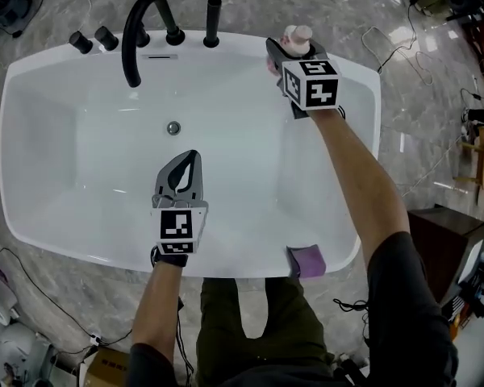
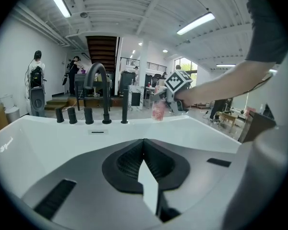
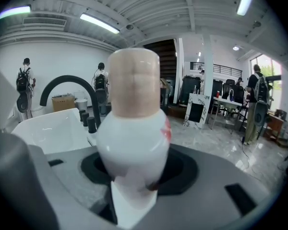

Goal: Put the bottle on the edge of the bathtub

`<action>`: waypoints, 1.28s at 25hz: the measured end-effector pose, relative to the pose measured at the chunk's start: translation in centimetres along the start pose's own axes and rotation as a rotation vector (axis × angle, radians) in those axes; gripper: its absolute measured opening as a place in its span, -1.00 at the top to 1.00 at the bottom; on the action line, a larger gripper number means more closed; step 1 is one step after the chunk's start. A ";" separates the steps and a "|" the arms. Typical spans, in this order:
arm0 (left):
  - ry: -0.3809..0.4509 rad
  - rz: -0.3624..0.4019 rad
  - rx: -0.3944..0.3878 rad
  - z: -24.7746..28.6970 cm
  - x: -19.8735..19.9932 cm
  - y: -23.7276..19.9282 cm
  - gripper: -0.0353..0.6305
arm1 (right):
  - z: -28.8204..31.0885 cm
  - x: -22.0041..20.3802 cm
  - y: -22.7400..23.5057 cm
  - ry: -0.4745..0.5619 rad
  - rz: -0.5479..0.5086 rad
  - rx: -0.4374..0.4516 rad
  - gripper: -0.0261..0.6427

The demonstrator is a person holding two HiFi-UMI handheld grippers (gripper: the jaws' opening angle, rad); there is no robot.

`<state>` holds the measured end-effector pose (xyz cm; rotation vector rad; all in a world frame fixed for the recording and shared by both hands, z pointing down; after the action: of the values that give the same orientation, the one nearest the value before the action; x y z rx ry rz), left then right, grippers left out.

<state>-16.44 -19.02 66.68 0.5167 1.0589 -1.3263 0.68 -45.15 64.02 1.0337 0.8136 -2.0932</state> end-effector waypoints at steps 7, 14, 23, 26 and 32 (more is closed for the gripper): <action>-0.051 -0.023 0.026 -0.8 -4.0 -2.7 0.89 | 4.3 0.5 0.4 -0.004 0.013 -0.004 0.28; -0.066 -0.028 0.056 -2.1 -5.5 -4.7 0.89 | 6.9 0.2 0.2 -0.015 0.059 -0.016 0.28; -0.067 -0.045 0.078 -1.7 -6.4 -6.3 0.89 | 9.0 0.2 0.7 -0.001 0.091 -0.020 0.28; -0.068 -0.041 0.076 -1.4 -6.2 -6.2 0.89 | 9.3 -0.1 1.2 -0.007 0.104 -0.030 0.28; -0.071 -0.049 0.091 -0.8 -6.5 -6.9 0.89 | 9.6 0.0 1.4 0.014 0.110 -0.033 0.28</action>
<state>-22.51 -16.49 73.49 0.5104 0.9613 -1.4306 -2.34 -53.25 68.49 1.0525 0.7778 -1.9763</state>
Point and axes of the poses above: the fingertips, and each gripper's own axes: z forward along the fingers, y to its right, x out of its top, the point moved 2 cm from there along -z, backward along the fingers, and after that the axes turned 11 degrees about -z, right-handed, at the moved point
